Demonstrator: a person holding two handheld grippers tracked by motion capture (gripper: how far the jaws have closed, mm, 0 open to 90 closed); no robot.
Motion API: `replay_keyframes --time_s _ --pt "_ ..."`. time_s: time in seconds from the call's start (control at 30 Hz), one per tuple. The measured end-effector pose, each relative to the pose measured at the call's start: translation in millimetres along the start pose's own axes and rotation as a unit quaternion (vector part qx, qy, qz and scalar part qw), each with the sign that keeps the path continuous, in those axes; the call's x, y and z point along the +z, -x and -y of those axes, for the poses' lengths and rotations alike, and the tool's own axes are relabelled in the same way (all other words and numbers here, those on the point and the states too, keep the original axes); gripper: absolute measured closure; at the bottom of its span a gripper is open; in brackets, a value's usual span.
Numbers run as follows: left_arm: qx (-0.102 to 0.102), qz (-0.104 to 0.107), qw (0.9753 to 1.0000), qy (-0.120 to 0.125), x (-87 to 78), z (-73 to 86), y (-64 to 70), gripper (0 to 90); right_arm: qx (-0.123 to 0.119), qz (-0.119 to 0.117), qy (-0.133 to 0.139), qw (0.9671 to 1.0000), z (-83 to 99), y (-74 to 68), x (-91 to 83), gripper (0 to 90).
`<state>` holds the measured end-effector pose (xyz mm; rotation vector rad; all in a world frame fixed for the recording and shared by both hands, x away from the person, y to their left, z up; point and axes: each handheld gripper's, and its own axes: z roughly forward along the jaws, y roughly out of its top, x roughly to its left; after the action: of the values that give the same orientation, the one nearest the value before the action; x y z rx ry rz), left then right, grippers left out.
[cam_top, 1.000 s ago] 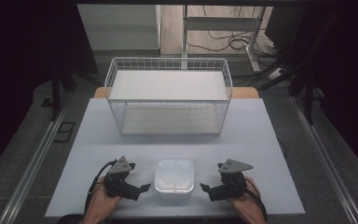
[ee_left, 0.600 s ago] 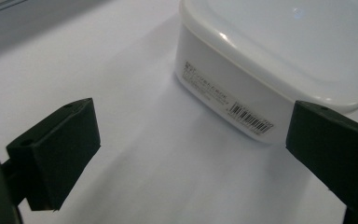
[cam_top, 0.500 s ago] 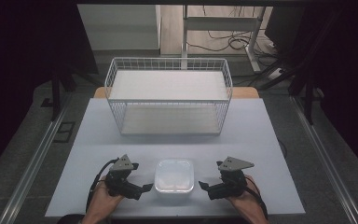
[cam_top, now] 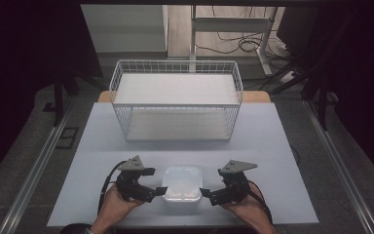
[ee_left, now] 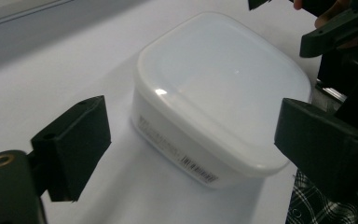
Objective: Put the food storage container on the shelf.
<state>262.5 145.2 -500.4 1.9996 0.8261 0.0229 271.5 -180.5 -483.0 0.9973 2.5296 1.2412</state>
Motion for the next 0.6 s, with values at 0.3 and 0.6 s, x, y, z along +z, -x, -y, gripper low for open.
replay_keyframes --time_s 0.3,0.6 --pt "0.017 -0.007 0.9991 -0.037 18.9 -13.6 -2.3 20.5 0.007 -0.017 -0.021 0.9996 -14.3 -3.6 20.0 17.7" --pt "-0.057 0.048 0.9964 -0.043 14.4 -2.5 -5.1 28.2 0.073 -0.089 -0.042 0.9925 -9.7 0.0 22.7 30.4"
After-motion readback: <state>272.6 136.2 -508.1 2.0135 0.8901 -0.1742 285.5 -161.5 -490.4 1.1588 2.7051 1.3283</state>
